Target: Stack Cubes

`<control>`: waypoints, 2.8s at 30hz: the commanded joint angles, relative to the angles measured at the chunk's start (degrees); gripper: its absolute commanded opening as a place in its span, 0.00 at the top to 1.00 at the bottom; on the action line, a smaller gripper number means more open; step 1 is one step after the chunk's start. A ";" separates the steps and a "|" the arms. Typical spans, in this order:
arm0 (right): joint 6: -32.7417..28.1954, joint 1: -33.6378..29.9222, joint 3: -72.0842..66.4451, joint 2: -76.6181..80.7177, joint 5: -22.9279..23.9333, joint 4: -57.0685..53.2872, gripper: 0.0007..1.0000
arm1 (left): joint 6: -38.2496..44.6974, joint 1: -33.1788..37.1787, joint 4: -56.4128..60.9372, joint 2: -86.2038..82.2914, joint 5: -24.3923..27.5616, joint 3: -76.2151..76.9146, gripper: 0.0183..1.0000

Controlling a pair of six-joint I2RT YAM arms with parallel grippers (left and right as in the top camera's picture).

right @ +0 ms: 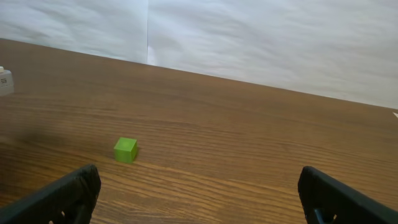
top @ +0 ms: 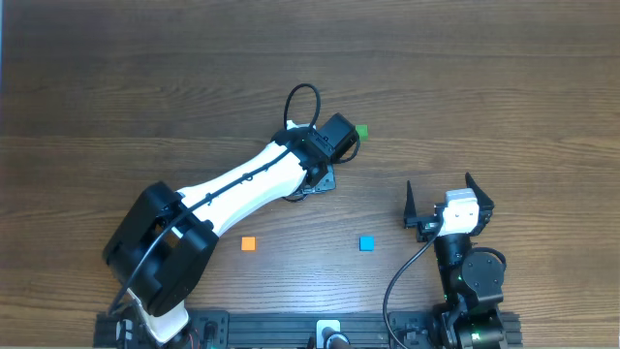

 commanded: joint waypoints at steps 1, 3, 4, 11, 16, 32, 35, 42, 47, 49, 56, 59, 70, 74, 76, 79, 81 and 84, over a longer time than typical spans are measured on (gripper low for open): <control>0.15 0.24 -0.52 -0.46 -0.46 0.15 0.01 | -0.63 0.28 0.20 1.49 0.35 -0.24 0.98; 0.15 0.24 -0.52 -0.46 -0.46 0.15 0.01 | -0.63 0.28 0.20 1.51 0.35 -0.24 0.98; 0.15 0.24 -0.52 -0.46 -0.46 0.15 0.01 | -0.63 0.28 0.20 1.51 0.35 -0.24 0.98; 0.15 0.24 -0.52 -0.46 -0.46 0.15 0.01 | -0.66 0.28 0.20 1.79 0.39 -0.24 0.98; 0.15 0.24 -0.52 -0.46 -0.46 0.15 0.01 | -0.63 0.28 0.20 2.14 0.59 -0.24 0.98; 0.15 0.24 -0.52 -0.46 -0.46 0.15 0.01 | -0.66 0.28 0.42 2.27 0.81 -0.24 0.89; 0.15 0.24 -0.52 -0.46 -0.46 0.15 0.01 | -0.66 0.28 0.42 2.29 0.79 -0.24 0.88; 0.15 0.24 -0.52 -0.46 -0.46 0.15 0.01 | -0.66 0.28 0.42 2.75 0.81 -0.24 0.85; 0.15 0.24 -0.52 -0.46 -0.46 0.15 0.01 | -0.68 0.28 0.42 3.39 0.85 -0.24 0.81; 0.15 0.24 -0.52 -0.46 -0.46 0.15 0.01 | -0.66 0.28 0.42 3.43 1.01 -0.24 0.79; 0.15 0.24 -0.52 -0.46 -0.46 0.15 0.01 | -0.68 0.28 0.44 3.43 1.03 -0.24 0.58; 0.15 0.24 -0.52 -0.46 -0.46 0.15 0.01 | -0.68 0.28 0.44 3.43 1.03 -0.24 0.48; 0.15 0.24 -0.52 -0.46 -0.46 0.15 0.01 | -0.63 0.22 -0.35 -3.67 1.25 -0.22 0.00; 0.15 0.24 -0.52 -0.46 -0.46 0.15 0.01 | -0.63 0.13 -3.65 -11.02 1.22 -0.24 0.00; 0.15 0.24 -0.52 -0.46 -0.46 0.15 0.01 | -0.63 0.00 -6.84 -14.29 1.16 -0.28 0.00; 0.15 0.24 -0.52 -0.46 -0.46 0.15 0.01 | -0.66 -0.26 -11.47 -19.10 0.31 -1.55 0.00; 0.15 0.24 -0.52 -0.46 -0.46 0.15 0.01 | -0.63 -0.55 -12.68 -22.18 -0.13 -3.91 0.00; 0.15 0.24 -0.52 -0.46 -0.46 0.15 0.01 | -0.68 -0.96 -12.76 -26.10 -0.55 -9.44 0.00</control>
